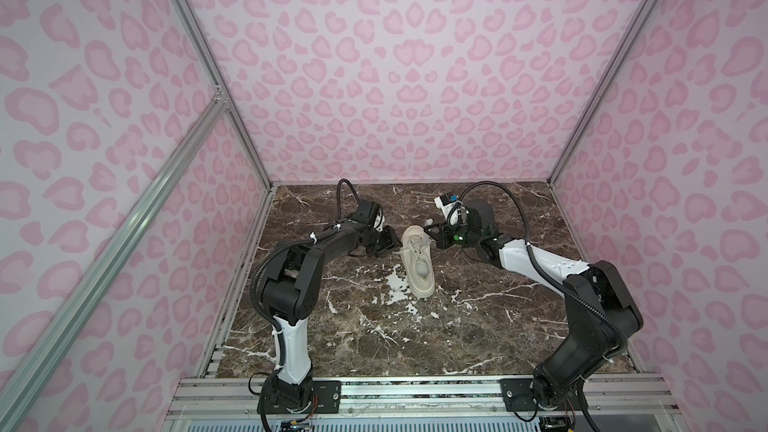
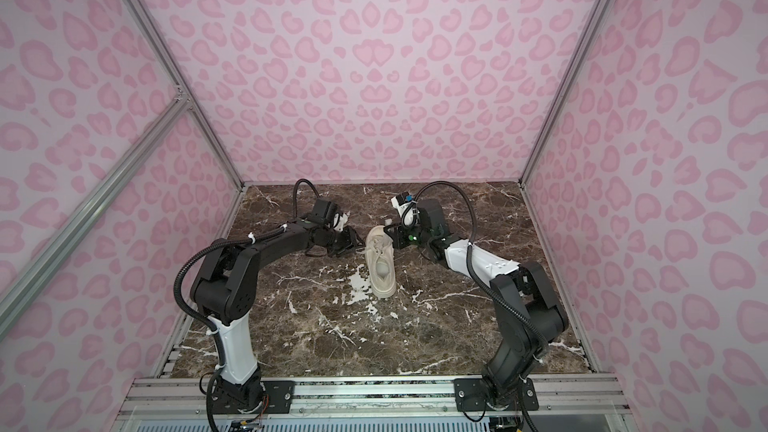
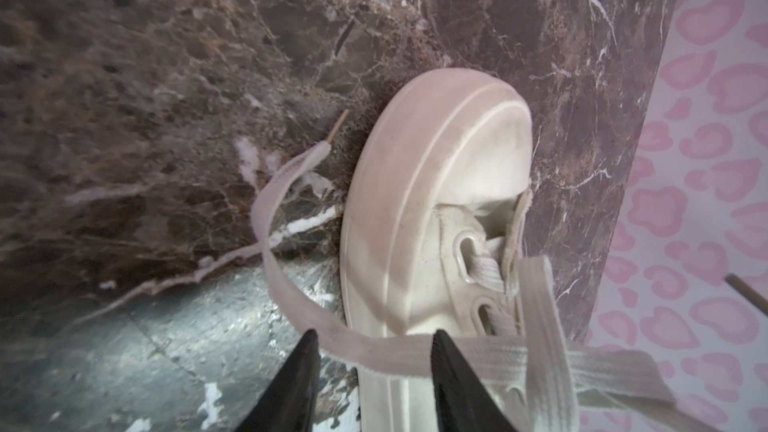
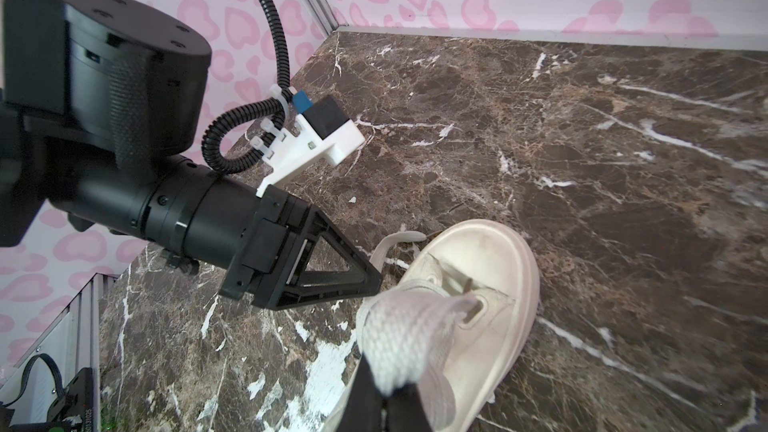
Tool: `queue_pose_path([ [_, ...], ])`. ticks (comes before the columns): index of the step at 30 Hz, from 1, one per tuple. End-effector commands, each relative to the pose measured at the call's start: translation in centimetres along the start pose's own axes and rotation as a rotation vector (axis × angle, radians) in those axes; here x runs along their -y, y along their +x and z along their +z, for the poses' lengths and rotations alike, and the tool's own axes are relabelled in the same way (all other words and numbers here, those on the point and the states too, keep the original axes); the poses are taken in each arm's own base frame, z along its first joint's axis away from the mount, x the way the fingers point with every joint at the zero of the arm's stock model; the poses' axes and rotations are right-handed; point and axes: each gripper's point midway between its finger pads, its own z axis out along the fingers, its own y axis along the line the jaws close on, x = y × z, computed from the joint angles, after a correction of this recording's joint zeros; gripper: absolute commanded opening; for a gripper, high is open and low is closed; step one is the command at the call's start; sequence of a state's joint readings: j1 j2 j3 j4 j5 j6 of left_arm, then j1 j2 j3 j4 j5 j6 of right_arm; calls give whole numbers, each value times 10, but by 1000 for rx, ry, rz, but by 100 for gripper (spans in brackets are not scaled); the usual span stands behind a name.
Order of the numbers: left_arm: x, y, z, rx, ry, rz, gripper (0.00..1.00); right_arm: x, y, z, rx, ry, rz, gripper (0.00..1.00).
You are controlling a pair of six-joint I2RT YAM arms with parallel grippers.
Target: Tie the shoes
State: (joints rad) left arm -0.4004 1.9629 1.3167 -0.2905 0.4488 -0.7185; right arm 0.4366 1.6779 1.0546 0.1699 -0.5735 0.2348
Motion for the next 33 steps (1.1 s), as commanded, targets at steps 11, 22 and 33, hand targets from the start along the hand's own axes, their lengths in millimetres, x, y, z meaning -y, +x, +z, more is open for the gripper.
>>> queue_pose_path([
  [11, -10, 4, 12, -10, -17, -75, 44, -5, -2, 1, 6, -24, -3, 2],
  [22, -8, 10, 18, -20, 8, -93, 43, -6, 2, 3, -3, -31, 1, 2],
  [33, -1, 2, 18, 27, 45, -104, 11, -6, 2, 2, -4, -30, 5, 1],
])
